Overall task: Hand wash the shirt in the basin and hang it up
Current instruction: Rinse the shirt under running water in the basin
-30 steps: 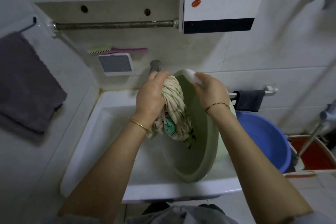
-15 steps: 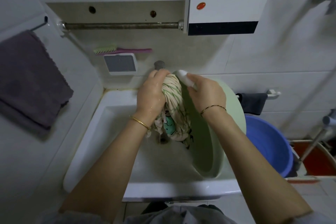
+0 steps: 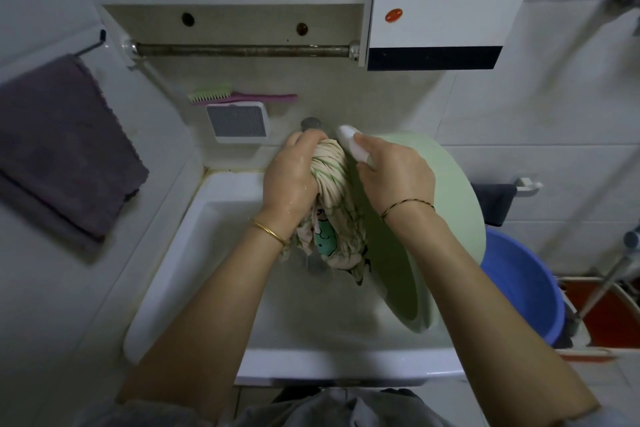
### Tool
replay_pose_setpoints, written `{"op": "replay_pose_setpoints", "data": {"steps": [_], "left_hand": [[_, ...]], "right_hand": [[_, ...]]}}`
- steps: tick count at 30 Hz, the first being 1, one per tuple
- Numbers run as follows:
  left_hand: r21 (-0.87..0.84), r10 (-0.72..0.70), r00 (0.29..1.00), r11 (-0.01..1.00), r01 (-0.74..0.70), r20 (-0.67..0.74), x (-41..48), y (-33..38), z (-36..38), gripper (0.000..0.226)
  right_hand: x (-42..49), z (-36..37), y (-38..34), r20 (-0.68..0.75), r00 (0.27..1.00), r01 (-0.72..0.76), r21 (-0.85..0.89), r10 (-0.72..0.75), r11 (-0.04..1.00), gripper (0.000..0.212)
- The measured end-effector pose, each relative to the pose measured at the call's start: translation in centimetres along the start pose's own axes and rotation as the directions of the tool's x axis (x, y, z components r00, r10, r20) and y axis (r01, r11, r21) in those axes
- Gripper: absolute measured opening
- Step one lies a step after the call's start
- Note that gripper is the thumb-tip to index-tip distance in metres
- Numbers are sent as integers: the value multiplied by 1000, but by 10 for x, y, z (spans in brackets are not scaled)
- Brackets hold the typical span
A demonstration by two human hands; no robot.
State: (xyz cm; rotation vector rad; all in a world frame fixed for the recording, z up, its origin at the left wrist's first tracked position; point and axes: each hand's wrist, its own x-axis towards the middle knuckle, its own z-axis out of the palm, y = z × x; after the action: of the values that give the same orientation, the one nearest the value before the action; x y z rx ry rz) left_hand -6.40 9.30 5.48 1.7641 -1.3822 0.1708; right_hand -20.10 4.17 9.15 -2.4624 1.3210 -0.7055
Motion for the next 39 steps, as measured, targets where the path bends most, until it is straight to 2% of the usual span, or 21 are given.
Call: {"op": "replay_pose_setpoints", "data": {"steps": [14,16,20,22,25,28,30,33,36,39], "left_hand": [[11,9,1000,1000,-9,-30,0,2,-6,36],[11,7,999,1000,-6,-35,1,3,-5,35],[0,4,999,1000,-4,-48,7,6,-1,35],[-7,3,998,1000,-3,-61,9,10,2,35],[-55,-12,996,998,7,-85,13,17,8,36],[-90,-76,994,994,69,-75,11,18,19,39],[-69,-134,991,989,133,-22,2,17,32,40],[27,-232,961,973,231,150,-22,9,57,32],[129,-362,868,932,339,340,-44,-9,79,28],[297,-490,677,872,390,549,-55,-25,92,34]], "right_hand": [[-2,-1,12,-23,999,-28,12,29,1000,44],[0,-3,19,-24,998,-53,67,55,996,43],[9,-1,47,-15,986,-151,321,165,935,40],[11,5,60,12,967,-233,450,255,862,39],[6,18,78,110,904,-376,664,413,646,38],[-2,40,95,205,829,-479,742,521,470,40],[-7,55,104,266,783,-517,781,562,350,39],[-14,75,115,319,742,-518,831,589,202,37],[-23,91,124,358,720,-521,845,595,123,37],[-28,103,135,395,693,-542,837,604,74,38]]}}
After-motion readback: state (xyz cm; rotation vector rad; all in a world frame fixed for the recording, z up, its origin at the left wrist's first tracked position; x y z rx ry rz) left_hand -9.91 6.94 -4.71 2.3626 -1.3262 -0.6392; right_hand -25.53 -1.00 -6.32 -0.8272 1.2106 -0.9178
